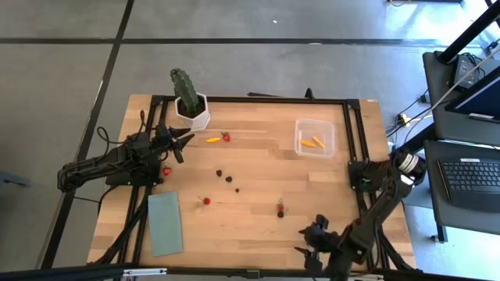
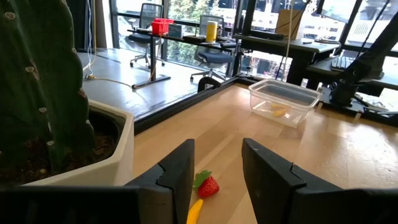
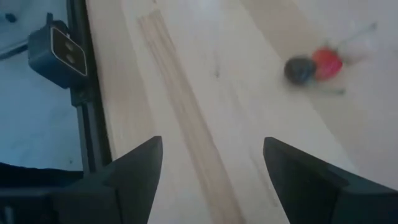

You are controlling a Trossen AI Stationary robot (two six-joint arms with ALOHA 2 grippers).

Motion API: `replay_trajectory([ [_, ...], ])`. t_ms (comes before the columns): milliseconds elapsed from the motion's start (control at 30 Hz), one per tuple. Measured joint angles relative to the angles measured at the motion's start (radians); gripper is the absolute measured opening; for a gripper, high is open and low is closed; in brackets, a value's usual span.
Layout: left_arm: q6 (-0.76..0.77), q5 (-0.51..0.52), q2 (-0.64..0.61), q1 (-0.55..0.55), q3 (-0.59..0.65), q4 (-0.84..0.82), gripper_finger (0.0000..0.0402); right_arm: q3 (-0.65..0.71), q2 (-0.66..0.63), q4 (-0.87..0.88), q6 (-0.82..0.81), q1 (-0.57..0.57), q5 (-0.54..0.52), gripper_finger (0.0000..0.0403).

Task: Pick and placing Produce into tupperware
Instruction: Put the bottom black blueberry into the transparent bin

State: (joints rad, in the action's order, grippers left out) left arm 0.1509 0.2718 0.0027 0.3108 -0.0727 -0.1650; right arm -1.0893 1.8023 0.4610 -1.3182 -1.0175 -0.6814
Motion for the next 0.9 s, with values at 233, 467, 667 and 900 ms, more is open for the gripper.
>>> replay_trajectory([
  [233,0.0,0.0,0.0,0.0,0.0,0.0,0.0126,0.0,0.083,0.0,-0.119,-0.081,0.004,0.028],
  [467,0.026,0.0,0.0,0.0,0.0,0.0,0.0126,0.0,0.143,0.028,-0.147,-0.106,-0.006,0.028],
  [667,0.026,0.0,0.0,0.0,0.0,0.0,0.0126,-0.002,0.189,0.028,-0.159,-0.113,-0.025,0.028],
  [900,0.026,0.0,0.0,0.0,0.0,0.0,0.0126,-0.005,0.228,0.031,-0.214,-0.139,-0.062,0.028],
])
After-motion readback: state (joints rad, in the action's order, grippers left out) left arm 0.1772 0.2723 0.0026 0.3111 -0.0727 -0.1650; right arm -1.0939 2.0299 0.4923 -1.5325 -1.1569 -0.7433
